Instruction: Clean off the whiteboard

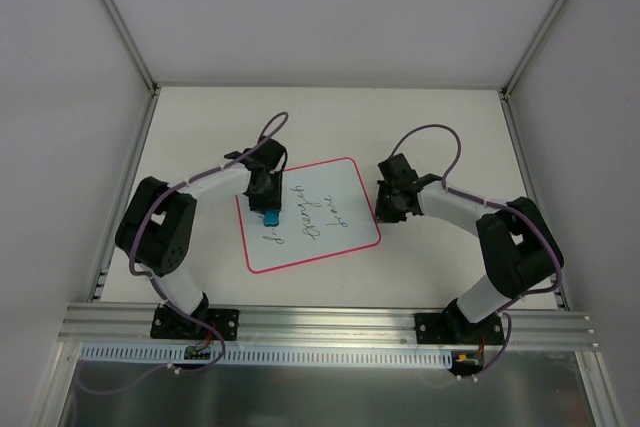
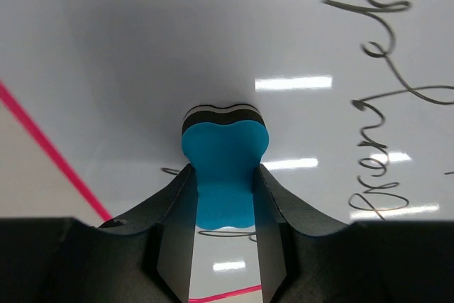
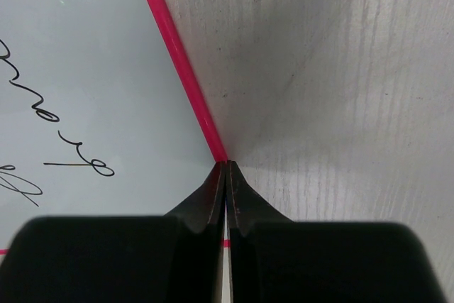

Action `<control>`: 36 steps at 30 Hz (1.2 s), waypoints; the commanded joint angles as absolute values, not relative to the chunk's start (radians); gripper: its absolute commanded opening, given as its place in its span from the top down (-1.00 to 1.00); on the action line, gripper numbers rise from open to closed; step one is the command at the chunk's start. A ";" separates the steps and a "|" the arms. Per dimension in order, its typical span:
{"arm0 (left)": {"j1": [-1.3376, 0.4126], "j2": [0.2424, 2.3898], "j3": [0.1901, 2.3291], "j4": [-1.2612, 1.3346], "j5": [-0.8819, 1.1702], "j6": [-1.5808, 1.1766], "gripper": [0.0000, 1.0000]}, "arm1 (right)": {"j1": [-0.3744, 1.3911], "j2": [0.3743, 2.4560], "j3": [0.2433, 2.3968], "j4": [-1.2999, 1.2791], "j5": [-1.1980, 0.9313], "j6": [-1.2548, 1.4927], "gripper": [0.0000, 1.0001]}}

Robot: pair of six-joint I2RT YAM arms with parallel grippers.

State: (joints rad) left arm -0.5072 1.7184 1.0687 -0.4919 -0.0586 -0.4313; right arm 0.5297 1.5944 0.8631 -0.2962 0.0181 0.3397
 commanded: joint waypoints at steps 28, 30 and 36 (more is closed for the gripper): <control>-0.626 1.681 0.901 -0.580 0.006 -0.541 1.00 | 0.538 1.658 0.825 -0.341 0.052 0.337 0.99; -0.583 1.655 0.885 -0.584 -0.001 -0.542 1.00 | 0.538 1.657 0.825 -0.341 0.054 0.337 0.99; -0.463 1.582 0.847 -0.640 -0.093 -0.492 1.00 | 0.538 1.651 0.818 -0.341 0.054 0.334 0.99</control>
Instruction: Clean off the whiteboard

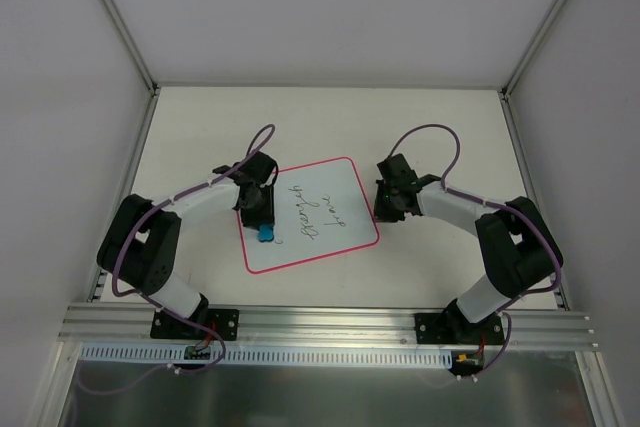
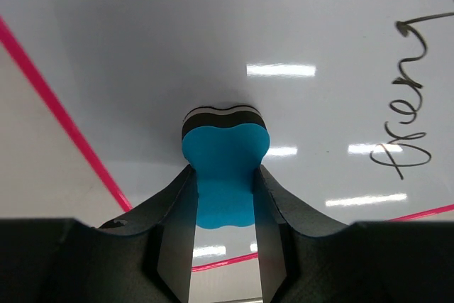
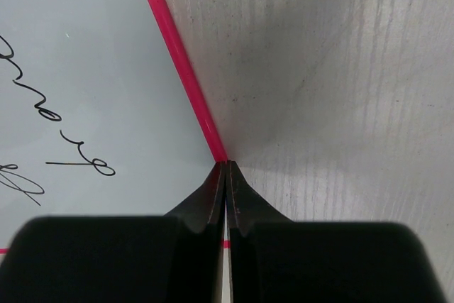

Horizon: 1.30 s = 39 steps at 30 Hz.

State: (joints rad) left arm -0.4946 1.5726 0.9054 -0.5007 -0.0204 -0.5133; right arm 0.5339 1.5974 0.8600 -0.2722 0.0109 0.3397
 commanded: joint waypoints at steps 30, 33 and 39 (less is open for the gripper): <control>-0.649 1.678 1.015 -0.646 -0.100 -0.577 1.00 | 0.540 1.667 0.811 -0.316 0.028 0.337 1.00; -0.580 1.706 1.051 -0.646 -0.112 -0.534 1.00 | 0.541 1.666 0.808 -0.318 0.029 0.337 1.00; -0.539 1.813 1.155 -0.646 -0.140 -0.479 1.00 | 0.540 1.654 0.805 -0.318 0.034 0.330 0.99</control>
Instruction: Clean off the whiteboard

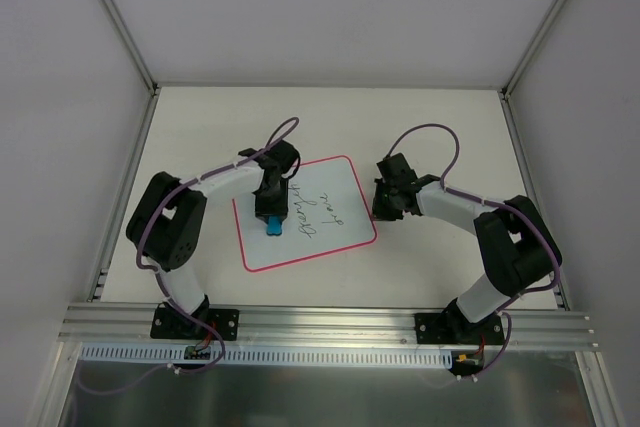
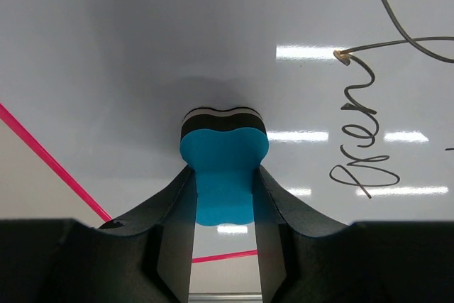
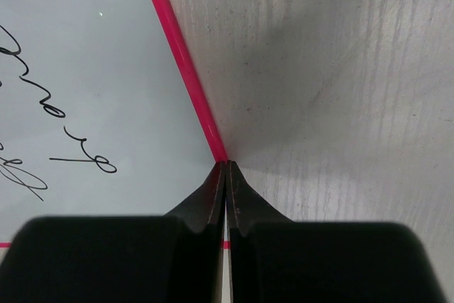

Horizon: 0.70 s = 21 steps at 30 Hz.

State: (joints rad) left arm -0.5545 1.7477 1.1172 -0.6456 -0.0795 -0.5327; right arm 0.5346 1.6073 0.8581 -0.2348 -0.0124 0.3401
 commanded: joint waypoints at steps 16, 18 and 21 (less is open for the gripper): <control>-0.471 2.020 1.584 -0.650 -0.143 -0.302 1.00 | 0.540 1.670 0.816 -0.316 0.023 0.318 1.00; -0.465 2.054 1.598 -0.652 -0.137 -0.281 1.00 | 0.540 1.674 0.818 -0.314 0.023 0.318 1.00; -0.463 2.088 1.608 -0.657 -0.138 -0.247 1.00 | 0.540 1.675 0.821 -0.314 0.023 0.318 0.99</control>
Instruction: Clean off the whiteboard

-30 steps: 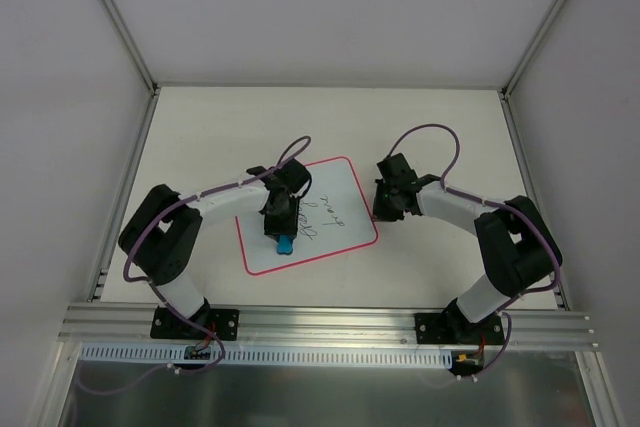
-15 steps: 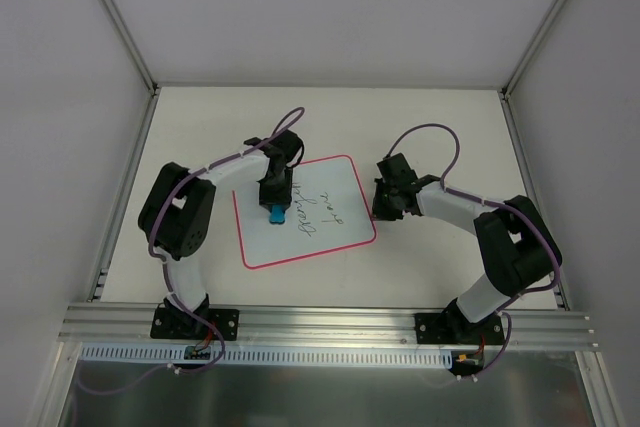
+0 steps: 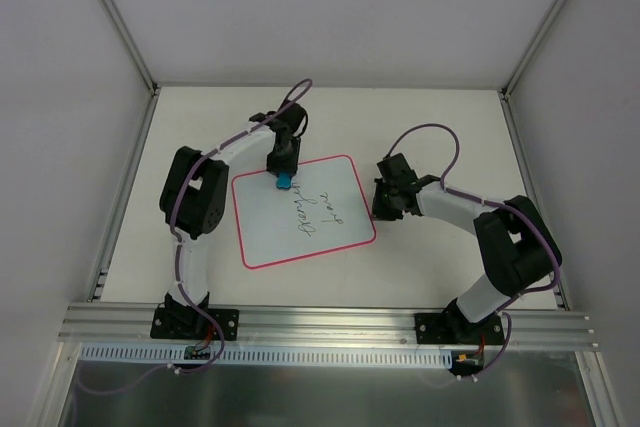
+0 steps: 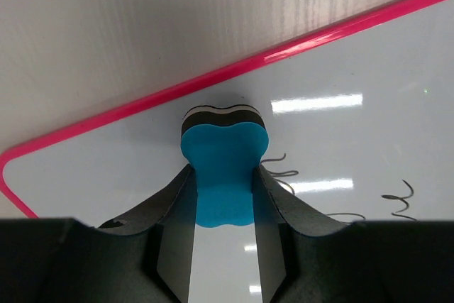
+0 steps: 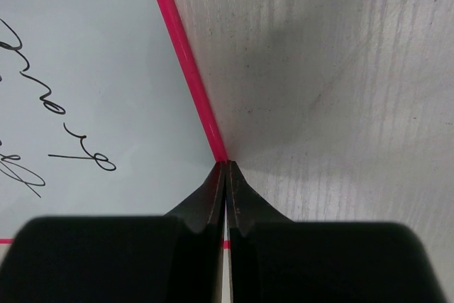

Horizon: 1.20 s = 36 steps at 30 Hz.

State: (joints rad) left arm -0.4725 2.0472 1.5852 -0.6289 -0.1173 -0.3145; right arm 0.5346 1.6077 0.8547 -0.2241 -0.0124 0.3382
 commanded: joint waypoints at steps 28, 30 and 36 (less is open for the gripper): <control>-0.654 2.059 1.430 -0.666 -0.038 -0.328 1.00 | 0.541 1.715 0.853 -0.313 0.023 0.328 0.99; -0.612 2.033 1.419 -0.670 -0.054 -0.342 1.00 | 0.538 1.713 0.856 -0.313 0.025 0.328 0.99; -0.493 1.994 1.427 -0.689 -0.158 -0.270 1.00 | 0.540 1.712 0.851 -0.314 0.028 0.331 1.00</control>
State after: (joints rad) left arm -0.5442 2.0014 1.4540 -0.6010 -0.0612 -0.3126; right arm 0.5346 1.6455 0.8940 -0.2317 -0.0299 0.3401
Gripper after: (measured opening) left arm 0.326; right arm 0.009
